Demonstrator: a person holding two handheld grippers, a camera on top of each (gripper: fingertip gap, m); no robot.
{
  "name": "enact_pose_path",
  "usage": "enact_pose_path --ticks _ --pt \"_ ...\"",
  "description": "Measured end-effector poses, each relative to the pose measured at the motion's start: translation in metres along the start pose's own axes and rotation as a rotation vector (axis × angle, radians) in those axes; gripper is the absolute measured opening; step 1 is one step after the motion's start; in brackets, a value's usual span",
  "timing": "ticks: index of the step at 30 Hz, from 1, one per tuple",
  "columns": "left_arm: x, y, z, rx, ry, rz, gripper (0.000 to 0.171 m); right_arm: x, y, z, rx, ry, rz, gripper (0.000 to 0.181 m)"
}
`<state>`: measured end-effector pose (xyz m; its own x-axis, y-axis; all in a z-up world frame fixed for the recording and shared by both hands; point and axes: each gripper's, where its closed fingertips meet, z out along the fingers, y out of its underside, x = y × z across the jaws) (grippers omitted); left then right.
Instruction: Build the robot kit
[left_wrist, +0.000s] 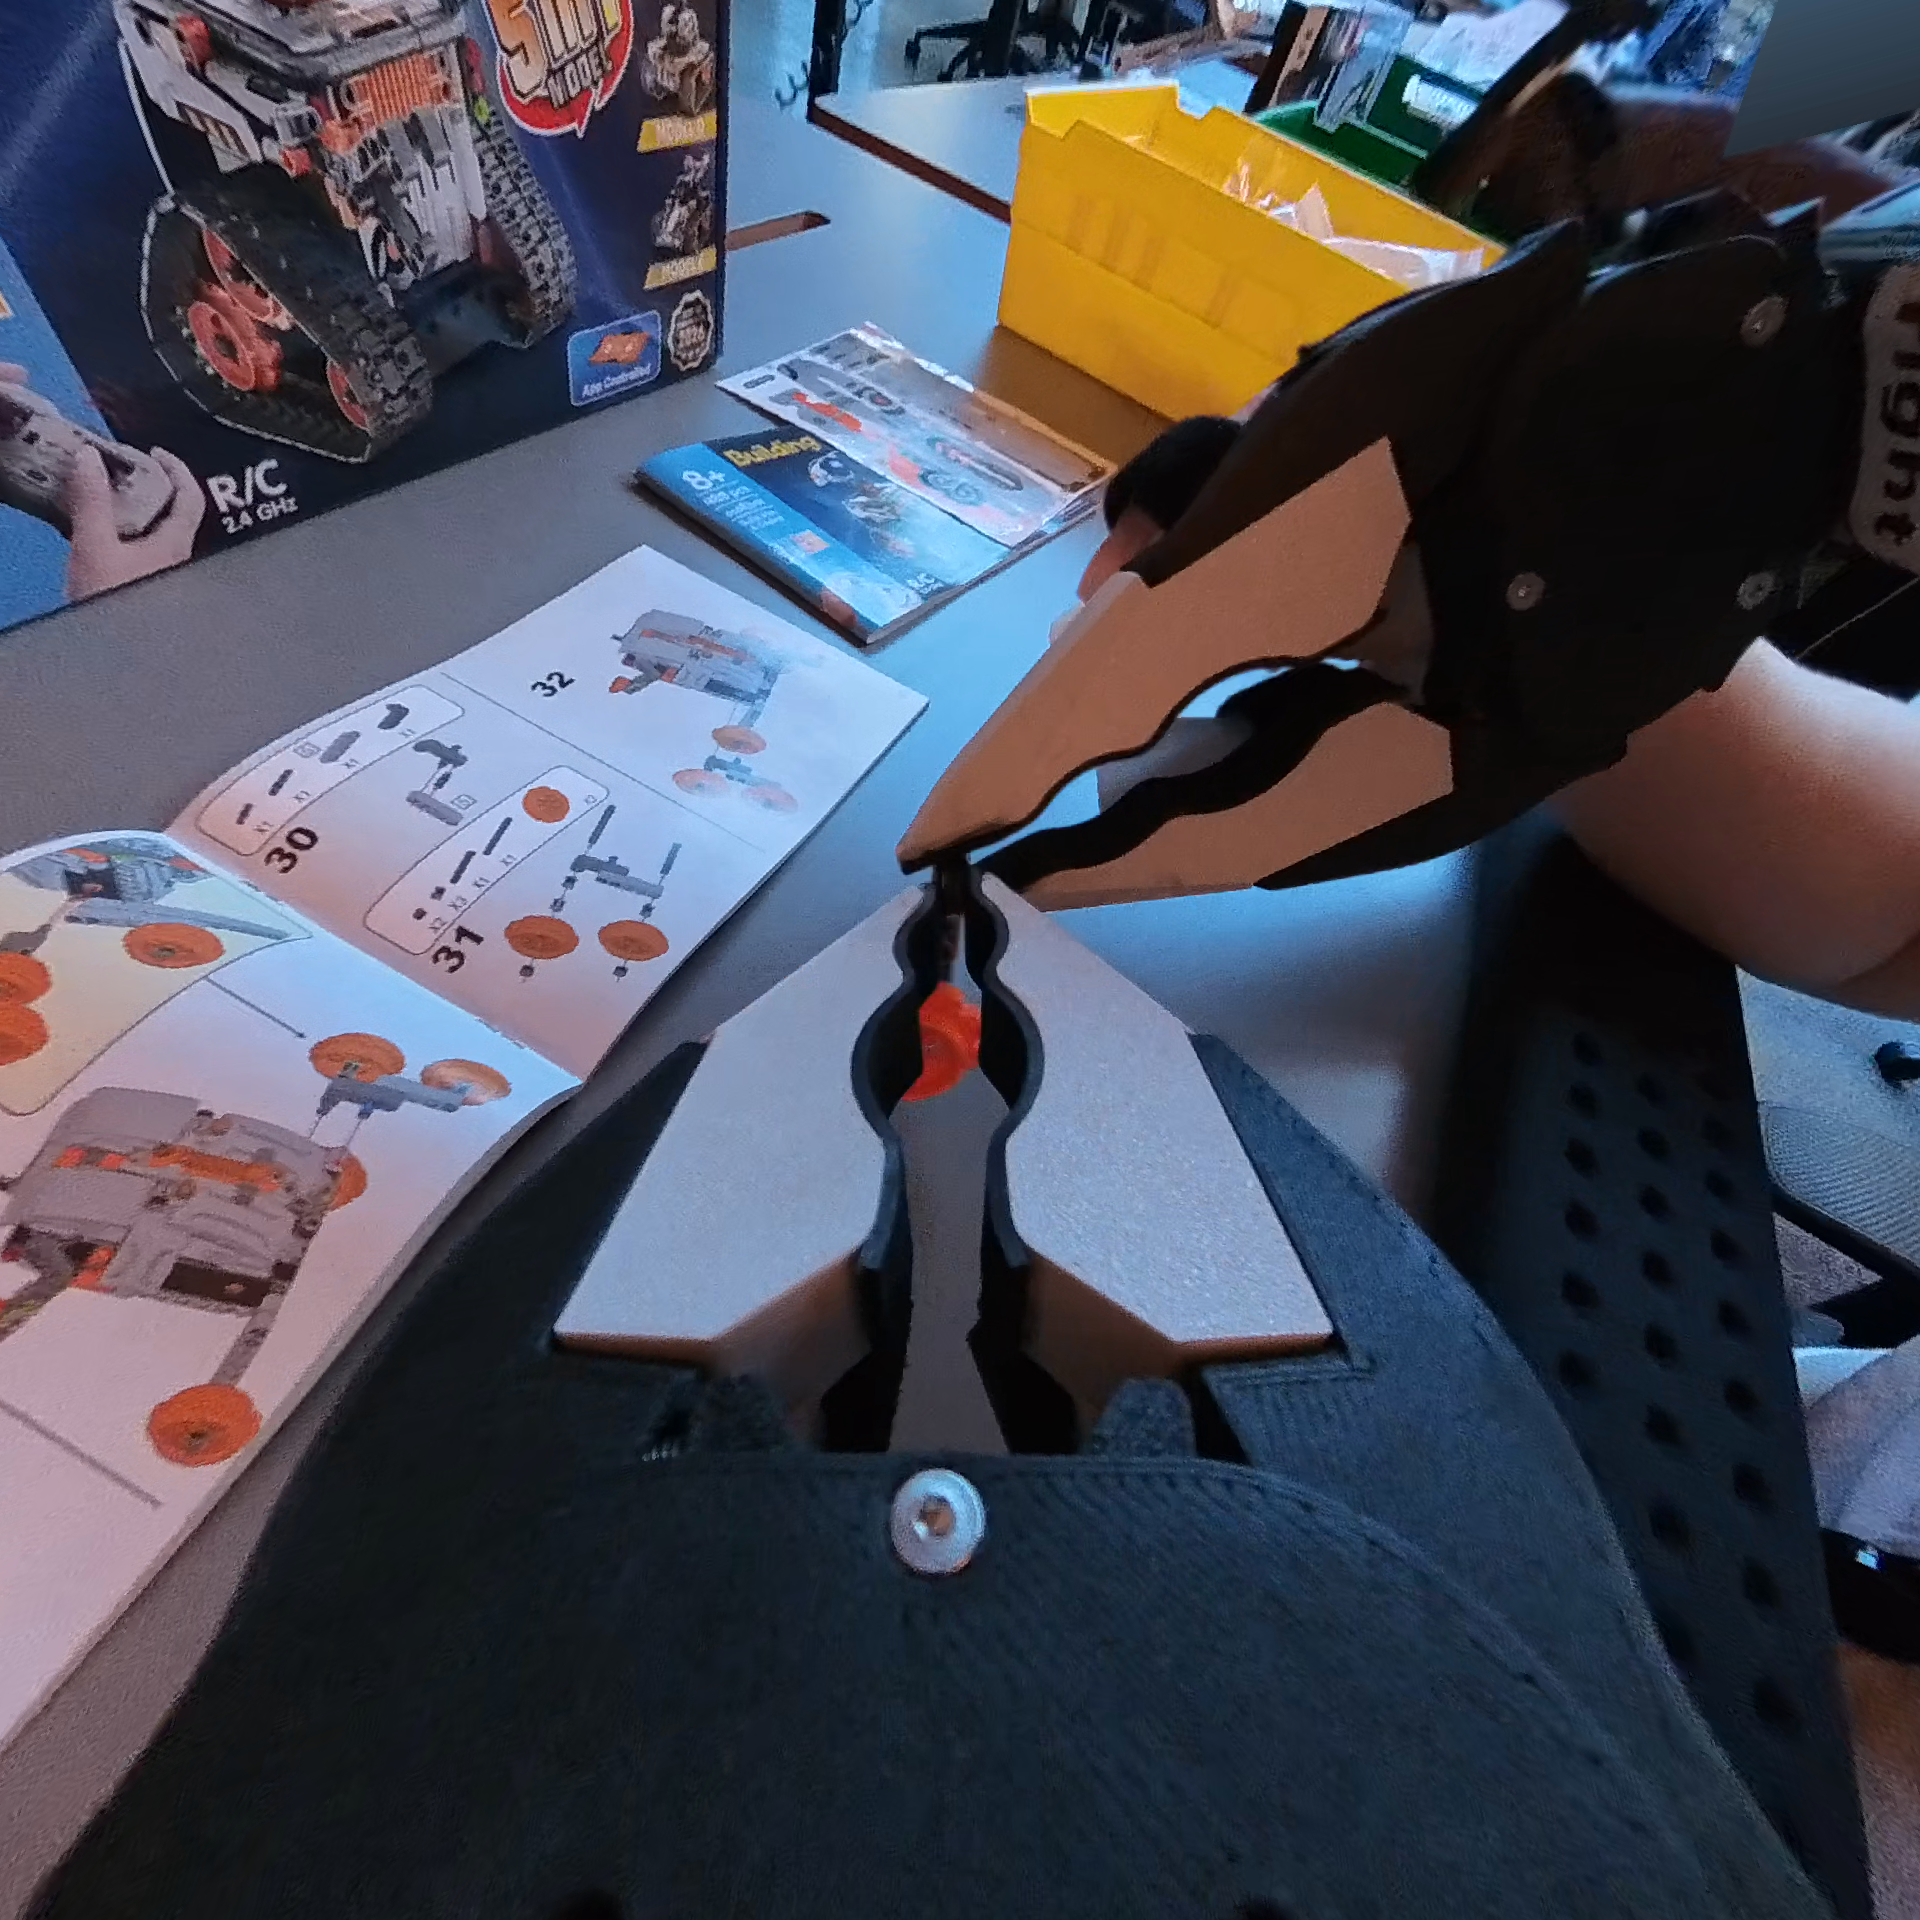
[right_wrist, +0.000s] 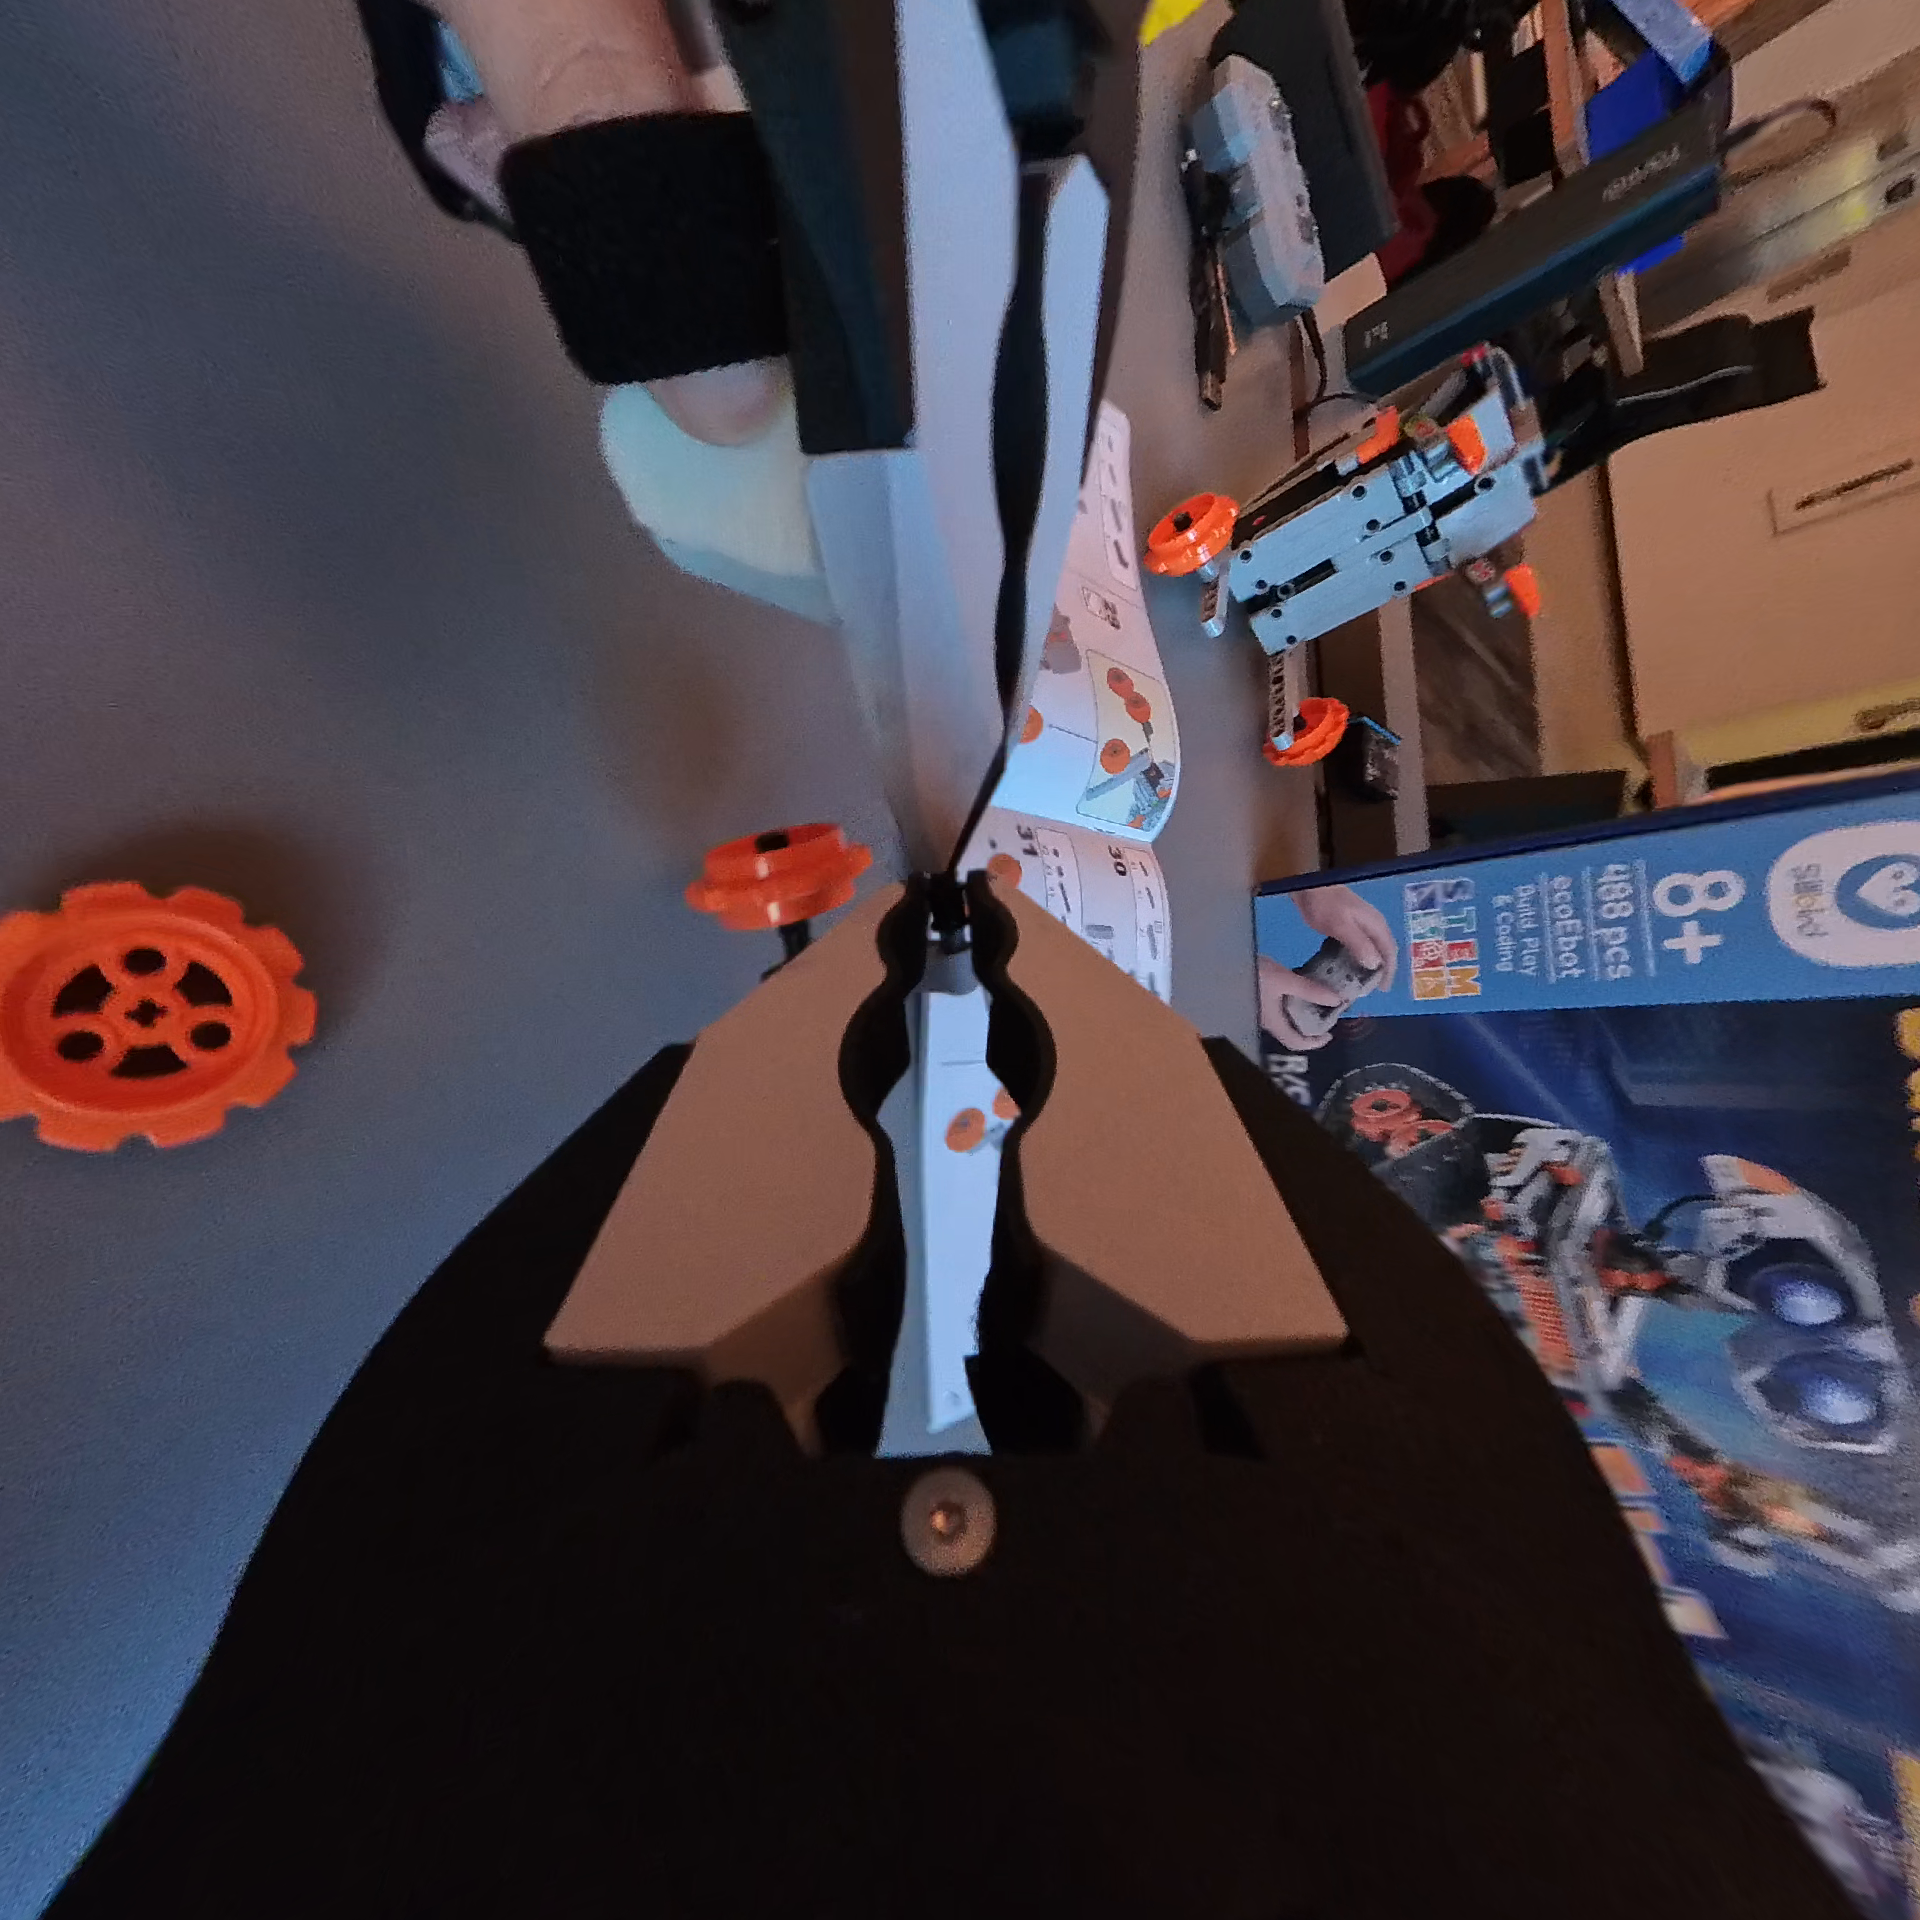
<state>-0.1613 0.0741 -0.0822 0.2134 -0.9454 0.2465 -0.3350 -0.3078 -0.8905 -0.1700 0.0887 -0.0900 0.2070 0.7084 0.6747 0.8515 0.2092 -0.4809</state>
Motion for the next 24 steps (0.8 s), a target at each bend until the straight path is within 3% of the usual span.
enact_pose_path --ticks 2,6,10,12,14,17,20,22,24 --pt "-0.004 0.000 -0.005 -0.033 -0.018 -0.004 0.000 0.006 0.003 0.002 -0.007 0.008 0.113 0.017" --pt "-0.009 0.001 -0.014 -0.088 -0.050 0.044 0.000 0.011 -0.002 -0.009 0.129 -0.081 0.365 0.027" --pt "-0.013 0.000 -0.024 -0.170 -0.068 0.124 0.000 0.031 0.006 -0.025 0.309 -0.228 0.964 0.044" --pt "-0.011 -0.002 -0.029 -0.244 -0.038 0.157 0.000 0.041 0.005 -0.035 0.462 -0.321 1.276 0.039" --pt "-0.008 -0.005 -0.034 -0.330 -0.001 0.186 0.000 0.042 0.003 -0.042 0.534 -0.354 1.392 0.032" --pt "0.000 -0.019 -0.042 -0.428 0.076 0.201 0.000 0.038 -0.010 -0.052 0.569 -0.342 1.336 0.036" --pt "0.020 -0.030 -0.054 -0.542 0.204 0.251 0.000 0.033 -0.044 -0.074 0.658 -0.213 0.888 0.047" --pt "0.027 -0.042 -0.064 -0.617 0.228 0.282 0.000 0.032 -0.055 -0.082 0.629 -0.085 0.643 0.046" --pt "0.047 -0.056 -0.077 -0.658 0.336 0.332 0.000 0.022 -0.077 -0.096 0.632 -0.130 0.484 0.048"
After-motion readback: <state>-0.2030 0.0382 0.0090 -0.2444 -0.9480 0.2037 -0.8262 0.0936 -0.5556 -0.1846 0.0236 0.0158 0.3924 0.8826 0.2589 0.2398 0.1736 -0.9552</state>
